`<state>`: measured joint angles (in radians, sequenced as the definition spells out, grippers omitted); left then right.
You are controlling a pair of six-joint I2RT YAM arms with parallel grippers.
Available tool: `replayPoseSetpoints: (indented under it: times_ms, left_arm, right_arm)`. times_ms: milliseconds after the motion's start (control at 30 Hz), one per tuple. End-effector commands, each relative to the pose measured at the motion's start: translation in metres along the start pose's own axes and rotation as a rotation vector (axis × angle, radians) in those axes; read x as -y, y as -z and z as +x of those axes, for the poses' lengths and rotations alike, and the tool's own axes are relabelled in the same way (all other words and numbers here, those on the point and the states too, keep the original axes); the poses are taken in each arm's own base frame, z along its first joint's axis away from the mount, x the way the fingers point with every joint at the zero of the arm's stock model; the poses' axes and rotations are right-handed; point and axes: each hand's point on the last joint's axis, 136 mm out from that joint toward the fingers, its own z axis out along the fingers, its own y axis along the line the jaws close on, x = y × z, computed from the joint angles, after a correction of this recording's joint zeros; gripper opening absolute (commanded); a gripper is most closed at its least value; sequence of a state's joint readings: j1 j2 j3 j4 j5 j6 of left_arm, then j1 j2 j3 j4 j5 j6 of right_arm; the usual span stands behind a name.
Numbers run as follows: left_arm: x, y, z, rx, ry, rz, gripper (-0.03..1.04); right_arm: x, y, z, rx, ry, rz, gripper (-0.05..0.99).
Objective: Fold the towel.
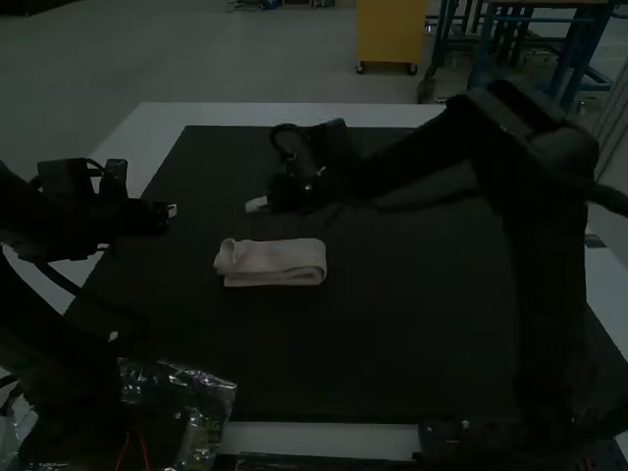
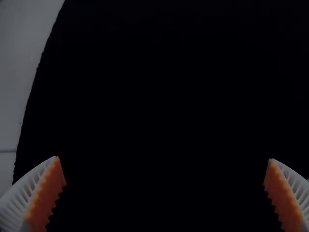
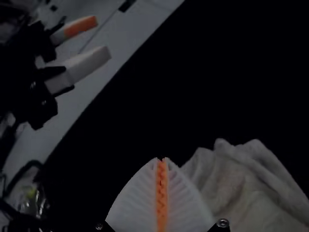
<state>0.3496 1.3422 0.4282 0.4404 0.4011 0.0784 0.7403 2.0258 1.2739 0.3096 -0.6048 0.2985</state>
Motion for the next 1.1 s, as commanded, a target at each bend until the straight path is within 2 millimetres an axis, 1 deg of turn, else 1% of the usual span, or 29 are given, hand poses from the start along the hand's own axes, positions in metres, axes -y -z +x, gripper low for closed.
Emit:
replayPoseSetpoints:
  times_ms: [0, 67, 200, 333, 433, 633, 700, 800, 900, 967, 1067]
  left_arm:
    - [0.002, 0.004, -0.008, 0.028, -0.016, 0.012, 0.97]
    - [0.002, 0.004, -0.007, 0.024, -0.012, 0.013, 0.97]
    - [0.003, 0.004, -0.005, 0.022, -0.01, 0.018, 0.97]
    - [0.004, 0.004, -0.004, 0.021, -0.01, 0.021, 0.97]
    - [0.005, 0.004, -0.005, 0.023, -0.01, 0.025, 0.97]
    - [0.007, 0.004, -0.004, 0.021, 0.003, 0.038, 0.97]
    - [0.008, 0.004, -0.004, 0.021, 0.006, 0.041, 0.97]
    - [0.008, 0.004, -0.005, 0.022, 0.007, 0.041, 0.97]
    - [0.008, 0.004, -0.005, 0.023, 0.005, 0.044, 0.97]
    - [0.009, 0.004, -0.004, 0.022, 0.008, 0.046, 0.97]
    - [0.008, 0.004, -0.007, 0.026, 0.009, 0.045, 0.97]
  right_arm:
    - [-0.006, 0.0, 0.018, -0.037, 0.009, -0.048, -0.02]
    - [0.0, -0.002, 0.03, -0.05, -0.001, -0.043, -0.02]
    - [0.008, -0.005, 0.043, -0.059, -0.01, -0.039, -0.02]
    - [0.016, -0.012, 0.053, -0.066, -0.015, -0.035, -0.02]
    - [0.02, -0.017, 0.053, -0.056, -0.021, -0.038, -0.02]
    - [0.037, -0.031, 0.067, -0.064, -0.039, -0.03, -0.02]
    - [0.043, -0.037, 0.075, -0.075, -0.047, -0.027, -0.02]
    - [0.052, -0.046, 0.092, -0.106, -0.065, -0.018, -0.02]
    - [0.054, -0.055, 0.11, -0.132, -0.063, -0.012, -0.02]
    - [0.051, -0.061, 0.118, -0.138, -0.054, -0.016, -0.02]
    - [0.05, -0.061, 0.115, -0.13, -0.071, -0.018, -0.02]
